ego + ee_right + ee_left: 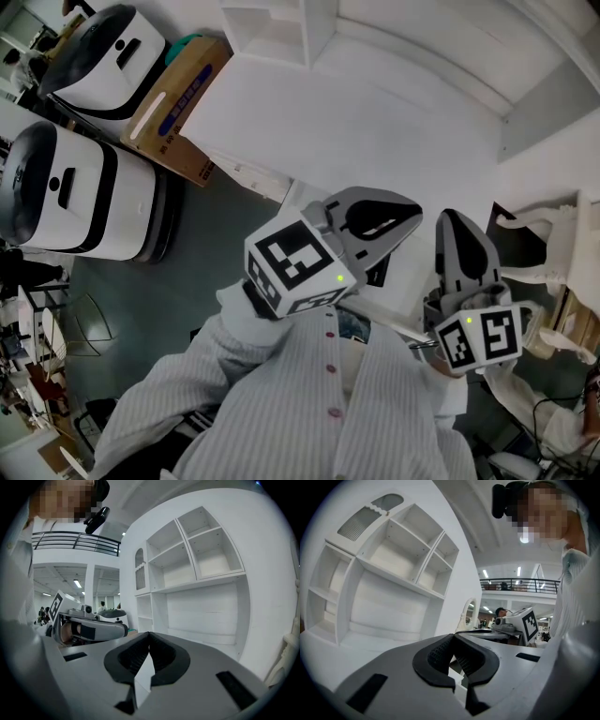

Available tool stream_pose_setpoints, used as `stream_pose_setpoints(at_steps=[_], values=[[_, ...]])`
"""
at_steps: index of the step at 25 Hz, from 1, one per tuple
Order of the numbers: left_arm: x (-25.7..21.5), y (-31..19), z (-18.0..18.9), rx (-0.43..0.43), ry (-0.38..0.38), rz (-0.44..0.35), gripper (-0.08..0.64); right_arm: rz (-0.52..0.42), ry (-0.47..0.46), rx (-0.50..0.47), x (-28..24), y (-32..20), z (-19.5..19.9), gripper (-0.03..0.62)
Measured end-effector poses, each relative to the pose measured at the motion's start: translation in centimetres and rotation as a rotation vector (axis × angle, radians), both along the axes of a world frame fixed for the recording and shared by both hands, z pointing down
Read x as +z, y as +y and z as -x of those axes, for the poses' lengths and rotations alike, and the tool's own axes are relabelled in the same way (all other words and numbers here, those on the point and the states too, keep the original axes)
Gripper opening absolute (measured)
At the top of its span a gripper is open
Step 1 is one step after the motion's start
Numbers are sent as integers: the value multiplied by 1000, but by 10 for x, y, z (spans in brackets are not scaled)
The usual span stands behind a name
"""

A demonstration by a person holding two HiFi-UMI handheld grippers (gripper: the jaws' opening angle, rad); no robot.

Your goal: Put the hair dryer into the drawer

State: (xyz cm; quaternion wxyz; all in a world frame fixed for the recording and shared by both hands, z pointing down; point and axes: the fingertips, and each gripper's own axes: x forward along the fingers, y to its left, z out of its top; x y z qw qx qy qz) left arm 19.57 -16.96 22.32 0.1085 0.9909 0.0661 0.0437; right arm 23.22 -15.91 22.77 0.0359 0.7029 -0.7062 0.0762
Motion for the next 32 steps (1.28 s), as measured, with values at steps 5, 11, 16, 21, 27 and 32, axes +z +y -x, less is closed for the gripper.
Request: stream_pose_setpoints(at_steps=[5,11,16,21,27,32], values=[[3,1,-1,2,-8,-14,9,-4,-3,-3,1,1,-1,11],[3,0,-4,-1,-16,-10,9,5,-1,-16,3,0,0,11],[3,1,-5,-6,-16,-8,9,6,-1,-16,3,1,-1,11],[5,1,-5,-11,-13,2,9,10,-1,-21,6,2,0,11],[5,1,-2,-7,-16,11,9,18,-1,-25,6,1,2,11],[5,1,-4,-8,-15,11,9,22,2,-30,7,2,2,11]])
